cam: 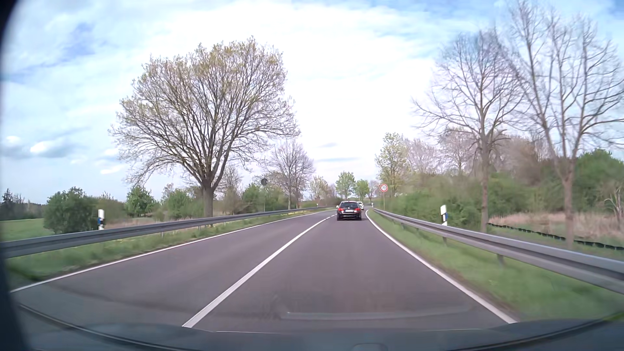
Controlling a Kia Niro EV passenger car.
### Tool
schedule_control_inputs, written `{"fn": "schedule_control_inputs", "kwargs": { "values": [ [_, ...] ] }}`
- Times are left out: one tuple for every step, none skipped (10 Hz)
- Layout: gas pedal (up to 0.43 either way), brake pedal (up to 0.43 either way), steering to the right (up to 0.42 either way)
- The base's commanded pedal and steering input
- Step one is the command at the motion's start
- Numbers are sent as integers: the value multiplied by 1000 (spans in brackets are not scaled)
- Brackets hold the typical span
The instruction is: Follow the waypoints while adhering to traffic rules and regulations
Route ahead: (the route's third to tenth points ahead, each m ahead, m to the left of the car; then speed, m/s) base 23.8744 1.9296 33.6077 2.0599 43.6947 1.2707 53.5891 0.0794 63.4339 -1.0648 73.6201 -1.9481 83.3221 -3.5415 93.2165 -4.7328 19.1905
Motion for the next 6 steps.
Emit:
{"fn": "schedule_control_inputs", "kwargs": {
  "values": [
    [228, 0, 11],
    [228, 0, 11],
    [220, 0, 11],
    [209, 0, 9],
    [189, 0, 7],
    [177, 0, 6]
  ]
}}
